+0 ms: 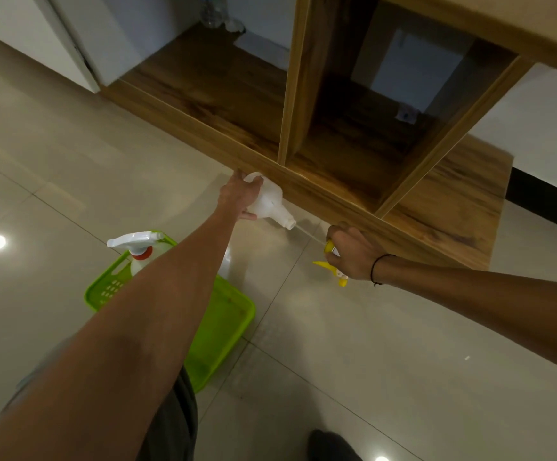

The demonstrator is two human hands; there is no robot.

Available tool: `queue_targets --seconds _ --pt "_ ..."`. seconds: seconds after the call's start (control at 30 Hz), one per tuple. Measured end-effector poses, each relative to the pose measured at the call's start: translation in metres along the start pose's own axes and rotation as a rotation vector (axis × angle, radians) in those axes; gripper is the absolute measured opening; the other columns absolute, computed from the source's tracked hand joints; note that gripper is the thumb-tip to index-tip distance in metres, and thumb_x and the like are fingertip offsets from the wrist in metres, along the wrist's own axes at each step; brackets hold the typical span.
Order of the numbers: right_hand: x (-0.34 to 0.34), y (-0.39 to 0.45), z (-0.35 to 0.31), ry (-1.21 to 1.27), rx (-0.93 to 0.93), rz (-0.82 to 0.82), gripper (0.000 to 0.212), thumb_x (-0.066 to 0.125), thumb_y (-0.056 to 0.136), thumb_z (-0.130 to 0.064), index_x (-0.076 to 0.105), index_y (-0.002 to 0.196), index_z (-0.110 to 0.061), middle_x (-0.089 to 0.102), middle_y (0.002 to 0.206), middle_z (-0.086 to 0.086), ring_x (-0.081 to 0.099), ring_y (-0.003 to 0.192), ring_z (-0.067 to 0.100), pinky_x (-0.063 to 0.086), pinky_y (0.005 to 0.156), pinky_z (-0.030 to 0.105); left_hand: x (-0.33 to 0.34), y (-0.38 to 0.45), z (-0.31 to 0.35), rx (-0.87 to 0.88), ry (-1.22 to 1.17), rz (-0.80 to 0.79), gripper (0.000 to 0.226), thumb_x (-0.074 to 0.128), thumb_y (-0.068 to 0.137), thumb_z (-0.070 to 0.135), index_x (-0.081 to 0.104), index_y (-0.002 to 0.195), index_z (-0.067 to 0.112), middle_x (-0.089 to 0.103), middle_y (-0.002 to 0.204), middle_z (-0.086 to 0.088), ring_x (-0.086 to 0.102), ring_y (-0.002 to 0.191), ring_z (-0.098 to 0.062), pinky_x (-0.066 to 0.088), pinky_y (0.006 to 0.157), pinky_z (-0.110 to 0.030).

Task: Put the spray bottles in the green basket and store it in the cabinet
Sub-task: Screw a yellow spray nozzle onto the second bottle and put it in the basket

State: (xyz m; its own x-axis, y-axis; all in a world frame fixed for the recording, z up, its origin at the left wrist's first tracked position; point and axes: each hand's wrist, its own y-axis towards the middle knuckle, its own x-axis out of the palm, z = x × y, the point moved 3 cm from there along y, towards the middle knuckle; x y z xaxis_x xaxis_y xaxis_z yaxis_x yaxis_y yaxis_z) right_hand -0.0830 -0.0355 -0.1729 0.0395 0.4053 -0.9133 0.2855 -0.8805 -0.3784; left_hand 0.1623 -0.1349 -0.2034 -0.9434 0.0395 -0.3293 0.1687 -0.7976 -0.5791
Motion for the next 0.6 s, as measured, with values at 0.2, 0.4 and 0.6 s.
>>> queue_targets --seconds 0.2,0.4,0.6 --pt "0.006 0.034 -0.006 0.221 0.099 -0.02 0.04 0.07 0.092 -0.029 0.039 0.071 -0.016 0.053 0.087 0.015 0.053 0.084 0.035 0.034 0.068 0.035 -0.001 0.004 -0.003 -0.056 -0.04 -0.044 0.059 0.057 0.108 0.043 0.039 0.162 0.026 0.046 0.161 -0.019 0.065 0.128 -0.047 0.065 0.095 -0.058" --pt "0.006 0.055 -0.016 0.401 0.162 0.031 0.037 0.081 0.084 -0.028 0.066 0.089 0.005 0.068 0.09 0.023 0.063 0.091 0.039 0.052 0.076 0.048 -0.004 0.007 -0.008 -0.076 -0.053 -0.089 0.056 0.057 0.108 0.044 0.042 0.157 0.02 0.054 0.153 -0.021 0.071 0.121 -0.043 0.066 0.095 -0.054" --pt "0.029 0.063 -0.023 0.556 0.192 -0.028 0.025 0.076 0.092 -0.024 0.064 0.098 -0.003 0.063 0.108 0.017 0.063 0.101 0.034 0.047 0.079 0.037 -0.012 0.006 -0.013 -0.09 -0.017 -0.146 0.05 0.053 0.108 0.041 0.047 0.151 0.017 0.057 0.146 -0.019 0.074 0.115 -0.039 0.066 0.094 -0.047"
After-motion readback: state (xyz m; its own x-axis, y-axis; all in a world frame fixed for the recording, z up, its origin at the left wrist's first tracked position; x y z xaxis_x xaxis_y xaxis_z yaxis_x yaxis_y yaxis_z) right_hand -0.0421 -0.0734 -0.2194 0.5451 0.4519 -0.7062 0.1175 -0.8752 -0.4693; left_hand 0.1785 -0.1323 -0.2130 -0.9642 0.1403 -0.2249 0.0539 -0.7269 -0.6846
